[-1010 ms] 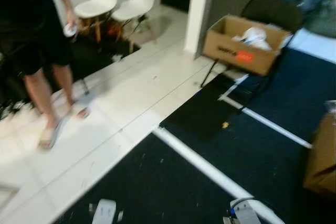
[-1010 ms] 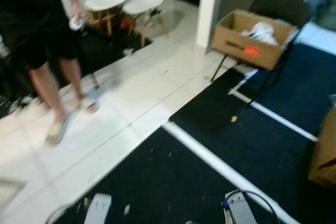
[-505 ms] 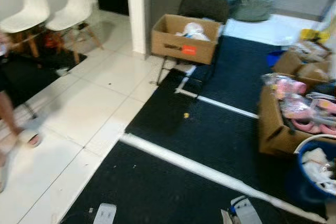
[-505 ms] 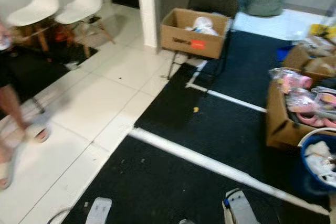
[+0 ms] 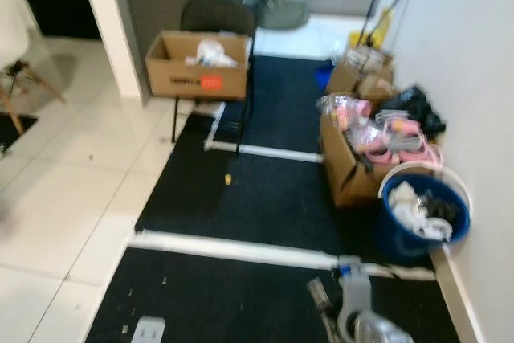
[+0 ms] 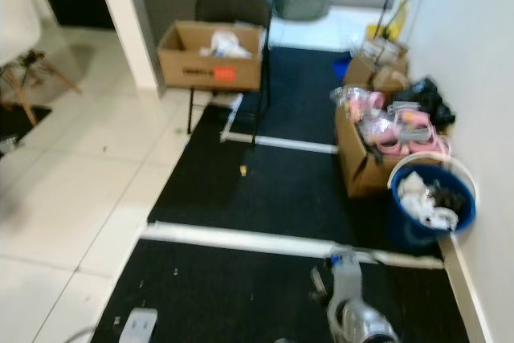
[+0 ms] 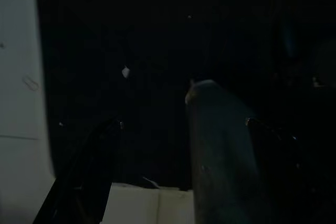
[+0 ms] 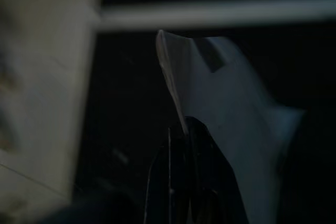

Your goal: Picking trash to rubbish bin

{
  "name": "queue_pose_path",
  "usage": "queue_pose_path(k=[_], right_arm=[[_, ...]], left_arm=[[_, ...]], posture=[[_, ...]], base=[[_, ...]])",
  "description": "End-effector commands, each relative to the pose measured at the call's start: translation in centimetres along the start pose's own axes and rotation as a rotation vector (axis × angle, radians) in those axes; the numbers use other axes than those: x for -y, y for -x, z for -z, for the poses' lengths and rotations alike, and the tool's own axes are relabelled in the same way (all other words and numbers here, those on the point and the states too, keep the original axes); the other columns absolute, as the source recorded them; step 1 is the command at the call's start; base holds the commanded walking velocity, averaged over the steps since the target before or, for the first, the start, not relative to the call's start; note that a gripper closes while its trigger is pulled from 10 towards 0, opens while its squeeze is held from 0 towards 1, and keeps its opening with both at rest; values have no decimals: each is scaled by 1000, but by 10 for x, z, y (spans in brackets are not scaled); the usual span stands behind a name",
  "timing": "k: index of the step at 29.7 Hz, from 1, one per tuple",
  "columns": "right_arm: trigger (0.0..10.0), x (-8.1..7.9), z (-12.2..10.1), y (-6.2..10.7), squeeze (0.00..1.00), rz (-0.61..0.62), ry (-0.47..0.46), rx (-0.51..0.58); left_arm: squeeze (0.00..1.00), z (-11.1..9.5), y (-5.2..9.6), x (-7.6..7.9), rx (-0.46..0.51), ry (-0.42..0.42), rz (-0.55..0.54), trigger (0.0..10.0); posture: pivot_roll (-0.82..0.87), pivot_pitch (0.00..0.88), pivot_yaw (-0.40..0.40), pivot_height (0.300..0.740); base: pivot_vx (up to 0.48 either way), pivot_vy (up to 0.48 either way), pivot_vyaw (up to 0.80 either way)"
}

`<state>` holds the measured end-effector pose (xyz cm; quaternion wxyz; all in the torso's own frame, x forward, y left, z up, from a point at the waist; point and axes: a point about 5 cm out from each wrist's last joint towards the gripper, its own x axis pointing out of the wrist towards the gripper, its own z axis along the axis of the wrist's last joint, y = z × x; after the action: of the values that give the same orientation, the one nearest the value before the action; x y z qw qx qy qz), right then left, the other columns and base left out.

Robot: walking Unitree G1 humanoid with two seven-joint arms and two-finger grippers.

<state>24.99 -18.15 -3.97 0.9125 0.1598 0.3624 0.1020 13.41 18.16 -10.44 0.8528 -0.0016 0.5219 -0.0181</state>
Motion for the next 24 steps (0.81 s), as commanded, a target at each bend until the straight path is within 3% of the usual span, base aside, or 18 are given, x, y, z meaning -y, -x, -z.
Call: queue_pose_path(k=[1,4,5,9,15,18,19,21,24], right_arm=[[10000,0,-16,1,0,-57,-63,75],[10000,-16,-44,-4,0,-229,-147,189],[10000,-16,-44,-4,0,-229,-147,189],[10000,-38,-78,-6,0,-438,-204,317],[10000,-51,-90,-5,0,-560,-209,362],[10000,-69,-106,1,0,-789,-209,421],[10000,-69,-106,1,0,-789,-209,421],[10000,-79,-113,10,0,-969,-179,446],[10000,-83,-117,16,0,-1063,-161,463]], left_arm=[[0,-16,-1,-4,56,28,-2,10000],[0,-46,-3,-3,158,66,38,10000],[0,-46,-3,-3,158,66,38,10000],[0,-92,-1,-1,325,91,107,10000],[0,-114,3,-1,410,103,153,10000],[0,-137,10,0,522,130,262,10000],[0,-137,10,0,522,130,262,10000],[0,-150,15,2,592,145,366,10000],[0,-165,25,3,685,148,502,10000]], posture=[[-94,51,58,740],[-86,53,56,740],[-86,53,56,740],[-75,62,60,740],[-69,66,60,740],[-62,73,62,740],[-62,73,62,740],[-62,76,64,740],[-62,78,62,740]], base=[[0,0,-800],[0,0,-800],[0,0,-800],[0,0,-800],[0,0,-800],[0,0,-800],[0,0,-800],[0,0,-800],[0,0,-533]])
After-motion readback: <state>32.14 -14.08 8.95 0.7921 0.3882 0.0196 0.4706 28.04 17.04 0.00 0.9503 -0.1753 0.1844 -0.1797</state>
